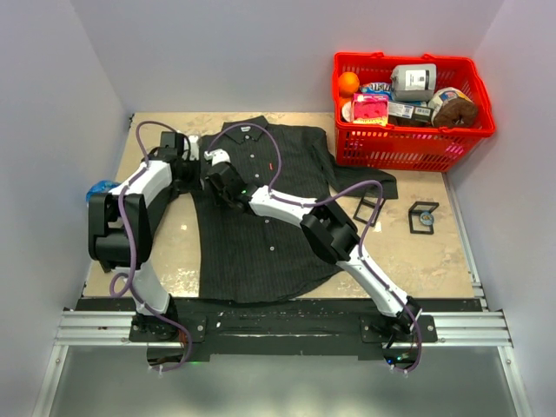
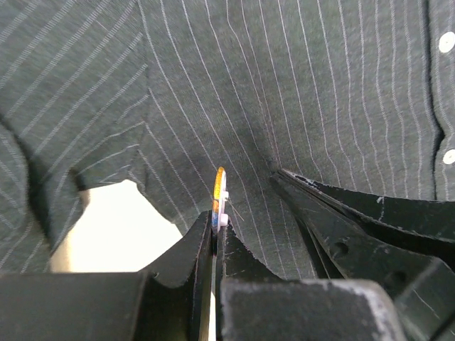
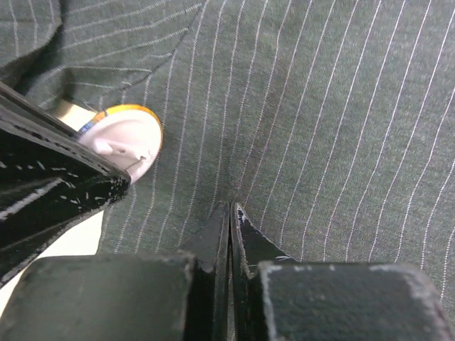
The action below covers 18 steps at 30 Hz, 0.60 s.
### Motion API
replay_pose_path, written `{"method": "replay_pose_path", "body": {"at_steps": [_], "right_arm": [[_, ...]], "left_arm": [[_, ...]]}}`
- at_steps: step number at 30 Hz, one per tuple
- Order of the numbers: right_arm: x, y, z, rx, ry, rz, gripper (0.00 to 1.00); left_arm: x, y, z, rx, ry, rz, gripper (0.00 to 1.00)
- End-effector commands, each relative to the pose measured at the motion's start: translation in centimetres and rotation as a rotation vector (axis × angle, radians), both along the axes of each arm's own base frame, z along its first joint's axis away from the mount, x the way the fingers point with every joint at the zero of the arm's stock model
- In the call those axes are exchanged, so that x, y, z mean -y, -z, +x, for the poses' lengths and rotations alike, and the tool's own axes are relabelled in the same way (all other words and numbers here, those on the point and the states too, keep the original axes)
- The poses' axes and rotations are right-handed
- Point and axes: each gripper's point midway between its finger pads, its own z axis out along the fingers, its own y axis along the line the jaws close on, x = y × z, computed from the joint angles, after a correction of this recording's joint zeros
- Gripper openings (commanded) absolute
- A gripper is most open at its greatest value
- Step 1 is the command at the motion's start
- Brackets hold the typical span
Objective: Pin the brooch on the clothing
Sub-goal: Cross the brooch over the flattened clothing.
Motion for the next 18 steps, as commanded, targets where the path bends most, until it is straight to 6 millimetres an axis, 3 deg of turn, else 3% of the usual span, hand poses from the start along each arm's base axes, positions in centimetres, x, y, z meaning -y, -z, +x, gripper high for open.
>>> {"method": "replay_pose_path", "body": {"at_steps": [1, 9, 18], "right_arm": [[-0.5, -4.9, 0.7, 0.061, -0.003, 0.108, 0.00], [-0.4, -4.8, 0.3, 0.051, -0.008, 0.150, 0.00], [0.0, -6.5, 0.5, 0.084, 0.015, 0.213, 0.00]], "left_arm": [[0.6, -0.8, 1.1, 0.024, 0.008, 0.006, 0.00], [1.4, 0.3, 1.0, -0.008, 0.029, 0.006, 0.00], [1.1, 1.4, 1.0, -0.035, 0.017, 0.026, 0.00]]}}
